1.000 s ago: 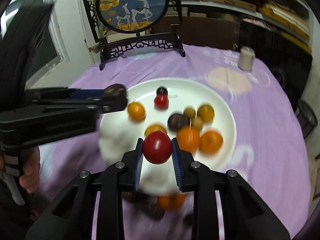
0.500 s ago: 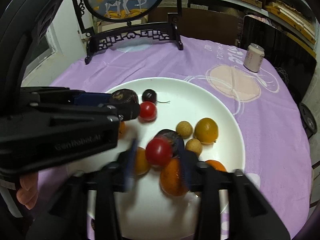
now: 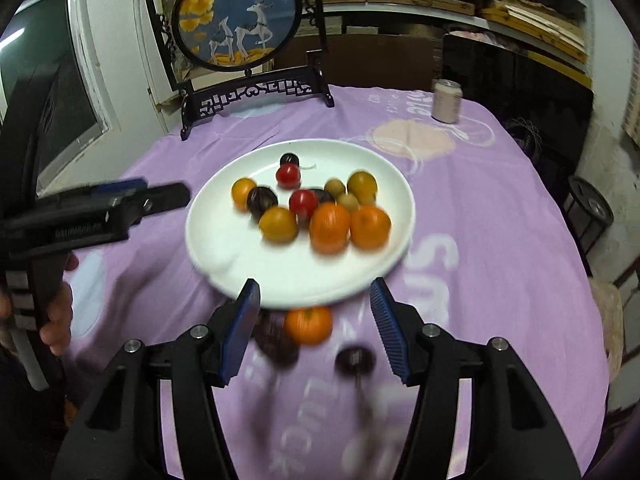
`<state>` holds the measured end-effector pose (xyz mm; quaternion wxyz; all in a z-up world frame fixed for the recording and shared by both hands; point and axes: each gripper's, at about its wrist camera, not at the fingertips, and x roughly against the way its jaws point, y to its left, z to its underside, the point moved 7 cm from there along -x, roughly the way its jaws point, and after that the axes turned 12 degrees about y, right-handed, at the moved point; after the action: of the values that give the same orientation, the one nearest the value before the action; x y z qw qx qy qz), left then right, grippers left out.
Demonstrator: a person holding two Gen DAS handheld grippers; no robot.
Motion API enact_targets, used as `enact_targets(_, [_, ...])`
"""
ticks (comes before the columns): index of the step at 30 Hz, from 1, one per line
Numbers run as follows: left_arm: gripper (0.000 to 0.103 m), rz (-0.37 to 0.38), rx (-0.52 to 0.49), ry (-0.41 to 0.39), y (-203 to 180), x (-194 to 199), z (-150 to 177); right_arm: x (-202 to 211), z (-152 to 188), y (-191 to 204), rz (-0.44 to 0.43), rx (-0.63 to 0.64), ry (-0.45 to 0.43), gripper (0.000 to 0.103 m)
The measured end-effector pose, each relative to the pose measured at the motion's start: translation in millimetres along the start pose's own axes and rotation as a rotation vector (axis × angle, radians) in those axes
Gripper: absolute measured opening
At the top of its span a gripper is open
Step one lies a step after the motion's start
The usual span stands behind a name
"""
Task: Organize fruits
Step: 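Grasp a mangosteen with the right tool while the left tool grasps another mangosteen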
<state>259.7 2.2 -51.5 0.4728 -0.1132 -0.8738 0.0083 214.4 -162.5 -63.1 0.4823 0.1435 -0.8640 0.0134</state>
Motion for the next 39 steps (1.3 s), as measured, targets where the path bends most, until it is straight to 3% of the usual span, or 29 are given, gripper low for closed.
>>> enact_targets(4, [0.086, -0.037, -0.014, 0.007, -2.3, 7.7, 35.9, 10.3, 18.3, 0.3, 0.013, -0.011, 0.006, 0.058])
enact_targets(9, [0.086, -0.029, -0.02, 0.049, -4.0, 5.4, 62.1, 10.5, 30.2, 7.2, 0.015, 0.005, 0.023, 0.058])
enact_targets(17, [0.086, -0.036, -0.013, 0.091, 1.7, -1.1, 85.6, -27.6, 43.4, 28.8, -0.109, 0.008, 0.076, 0.058])
enact_targets(26, [0.086, -0.041, 0.019, 0.097, 18.2, 2.1, 93.9, -58.8, 36.2, 34.0, -0.09, -0.006, 0.108, 0.057])
enact_targets(27, [0.086, -0.039, 0.018, 0.101, 18.1, 0.6, 94.4, -62.6, 35.3, 35.0, -0.091, -0.009, 0.115, 0.052])
enact_targets(31, [0.086, -0.036, 0.002, 0.109, 12.8, -1.4, 94.7, -67.4, 33.8, 36.5, -0.066, -0.002, 0.102, 0.048])
enact_targets(32, [0.086, -0.037, -0.003, 0.111, 11.4, -2.1, 95.0, -67.4, 34.4, 35.9, -0.052, 0.007, 0.099, 0.045])
enact_targets(33, [0.086, -0.037, -0.011, 0.116, 8.6, -3.7, 95.1, -66.9, 35.1, 34.3, -0.035, 0.011, 0.094, 0.034])
enact_targets(39, [0.086, -0.038, -0.038, 0.151, -4.1, -19.0, 94.8, -58.5, 44.4, 25.8, -0.101, -0.021, 0.109, 0.032])
